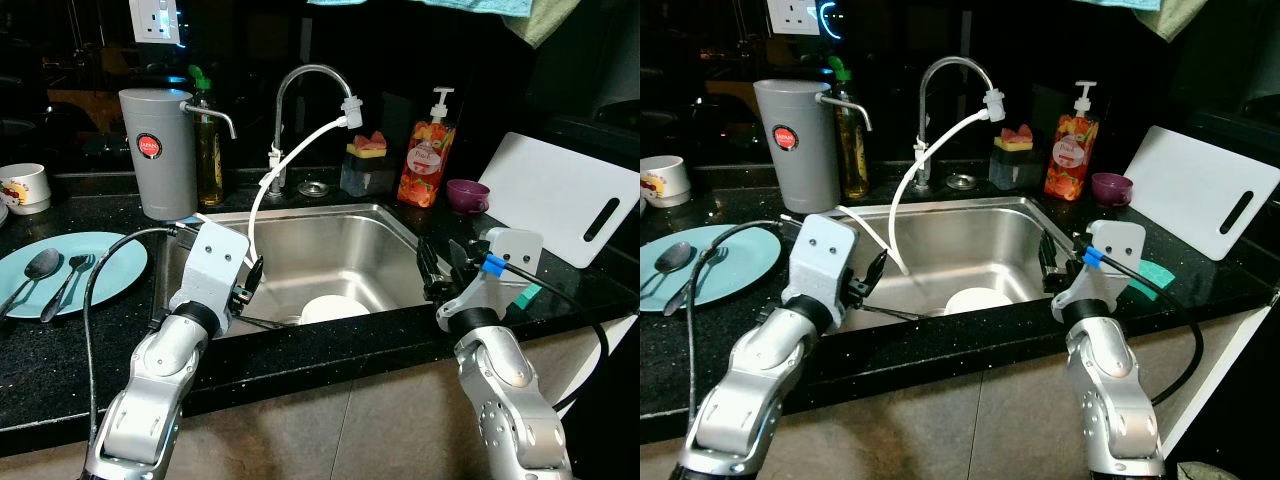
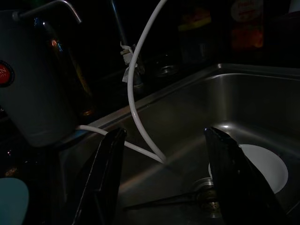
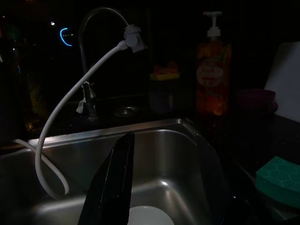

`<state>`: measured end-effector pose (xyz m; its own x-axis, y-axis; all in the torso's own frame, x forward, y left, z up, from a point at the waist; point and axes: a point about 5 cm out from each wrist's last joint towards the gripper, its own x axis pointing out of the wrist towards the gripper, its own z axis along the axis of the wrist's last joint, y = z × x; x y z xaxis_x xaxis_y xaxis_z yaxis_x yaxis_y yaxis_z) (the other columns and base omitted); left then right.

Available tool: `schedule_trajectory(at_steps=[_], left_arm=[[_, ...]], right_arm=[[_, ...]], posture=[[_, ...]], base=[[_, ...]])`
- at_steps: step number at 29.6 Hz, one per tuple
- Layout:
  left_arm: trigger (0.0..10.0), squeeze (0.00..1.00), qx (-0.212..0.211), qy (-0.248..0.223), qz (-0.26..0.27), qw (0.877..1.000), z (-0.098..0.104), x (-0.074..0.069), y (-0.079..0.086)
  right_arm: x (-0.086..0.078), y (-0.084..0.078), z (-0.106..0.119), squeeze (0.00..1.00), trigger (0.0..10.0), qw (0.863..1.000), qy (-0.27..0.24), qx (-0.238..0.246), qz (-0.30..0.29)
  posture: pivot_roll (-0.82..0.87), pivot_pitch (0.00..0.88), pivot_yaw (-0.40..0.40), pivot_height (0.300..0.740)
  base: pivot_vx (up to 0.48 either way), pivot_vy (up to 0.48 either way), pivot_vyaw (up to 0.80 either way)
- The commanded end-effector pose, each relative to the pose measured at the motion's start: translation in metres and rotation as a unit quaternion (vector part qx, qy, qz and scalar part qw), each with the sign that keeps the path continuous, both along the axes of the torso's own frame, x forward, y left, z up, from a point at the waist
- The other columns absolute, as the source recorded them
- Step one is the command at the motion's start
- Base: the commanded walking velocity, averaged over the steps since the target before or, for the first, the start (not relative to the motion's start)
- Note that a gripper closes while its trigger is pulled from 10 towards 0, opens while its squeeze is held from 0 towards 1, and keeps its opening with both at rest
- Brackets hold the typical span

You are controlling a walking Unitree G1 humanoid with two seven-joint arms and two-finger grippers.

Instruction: Kitchen organization

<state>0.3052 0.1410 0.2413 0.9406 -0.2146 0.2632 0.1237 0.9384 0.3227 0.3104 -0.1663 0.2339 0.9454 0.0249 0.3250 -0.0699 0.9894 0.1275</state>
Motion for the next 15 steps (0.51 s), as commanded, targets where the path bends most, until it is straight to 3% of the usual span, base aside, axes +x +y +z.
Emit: schedule_trajectory(at_steps=[1,15], left_arm=[[10.0,0.00,0.005,-0.003,-0.010,1.000,0.0019,0.0006,-0.0052],[10.0,0.00,0.005,-0.003,-0.010,1.000,0.0018,0.0010,-0.0055]], right_arm=[[-0.0017,-0.0011,0.0026,0.00,10.0,1.000,-0.006,-0.004,-0.003],[-0.0015,-0.0013,0.0023,0.00,10.0,1.000,-0.006,-0.003,-0.004]], posture=[[0.17,0.010,-0.096,0.740],[0.17,0.005,-0.095,0.740]], base=[[0.000,0.000,0.00],[0.000,0.000,0.00]])
